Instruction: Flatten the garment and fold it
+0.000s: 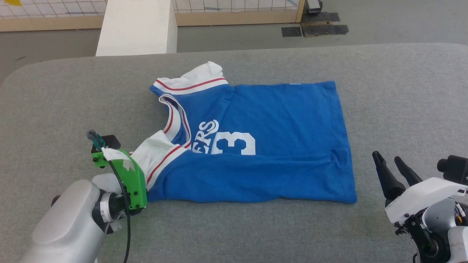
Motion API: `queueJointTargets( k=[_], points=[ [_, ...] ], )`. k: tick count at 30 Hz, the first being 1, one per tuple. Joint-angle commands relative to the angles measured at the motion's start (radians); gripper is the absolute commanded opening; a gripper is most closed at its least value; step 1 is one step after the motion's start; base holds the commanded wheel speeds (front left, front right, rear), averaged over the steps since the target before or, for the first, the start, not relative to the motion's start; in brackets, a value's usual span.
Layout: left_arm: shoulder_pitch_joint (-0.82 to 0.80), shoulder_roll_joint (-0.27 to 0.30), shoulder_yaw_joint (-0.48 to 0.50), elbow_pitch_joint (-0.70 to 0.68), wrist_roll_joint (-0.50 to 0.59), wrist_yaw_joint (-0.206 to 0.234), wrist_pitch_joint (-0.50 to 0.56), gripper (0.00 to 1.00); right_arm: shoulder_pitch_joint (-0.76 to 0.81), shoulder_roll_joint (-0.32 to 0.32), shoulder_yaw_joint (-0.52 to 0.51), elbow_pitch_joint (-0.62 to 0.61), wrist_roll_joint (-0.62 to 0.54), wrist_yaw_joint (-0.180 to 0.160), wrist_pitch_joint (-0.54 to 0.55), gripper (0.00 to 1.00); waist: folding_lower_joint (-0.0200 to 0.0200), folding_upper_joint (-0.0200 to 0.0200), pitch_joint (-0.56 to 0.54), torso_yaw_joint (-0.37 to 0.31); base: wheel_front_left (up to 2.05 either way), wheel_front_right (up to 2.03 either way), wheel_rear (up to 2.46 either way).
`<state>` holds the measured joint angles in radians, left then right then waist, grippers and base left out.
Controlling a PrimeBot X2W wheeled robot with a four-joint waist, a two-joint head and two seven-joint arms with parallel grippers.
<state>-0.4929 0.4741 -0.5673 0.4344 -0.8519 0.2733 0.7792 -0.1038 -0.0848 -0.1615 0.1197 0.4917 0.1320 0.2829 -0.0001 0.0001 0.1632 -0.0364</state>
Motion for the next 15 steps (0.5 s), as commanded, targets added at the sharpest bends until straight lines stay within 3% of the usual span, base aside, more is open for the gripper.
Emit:
queueJointTargets(
  k=[1,10,15],
  points=[
    [0.027,-0.011,-0.009,0.013,-0.012,-0.005,0.000,0.00,-0.016,-0.003,0.000,-0.001,-0.008,-0.001,0.005,1.00,0.0001,-0.0001,0.003,0.002,0.00,0.00,0.00],
    [0.058,-0.032,0.026,-0.015,-0.055,-0.023,-0.052,0.00,-0.020,-0.024,0.008,0.017,-0.044,-0.001,0.080,1.00,0.0001,-0.0001,-0.023,0.016,0.00,0.00,0.00],
    [0.075,-0.030,0.052,-0.049,-0.071,-0.016,-0.084,0.00,-0.047,-0.033,0.005,0.023,-0.160,-0.001,0.290,1.00,0.0001,-0.0001,-0.039,0.012,0.00,0.00,0.00]
  ],
)
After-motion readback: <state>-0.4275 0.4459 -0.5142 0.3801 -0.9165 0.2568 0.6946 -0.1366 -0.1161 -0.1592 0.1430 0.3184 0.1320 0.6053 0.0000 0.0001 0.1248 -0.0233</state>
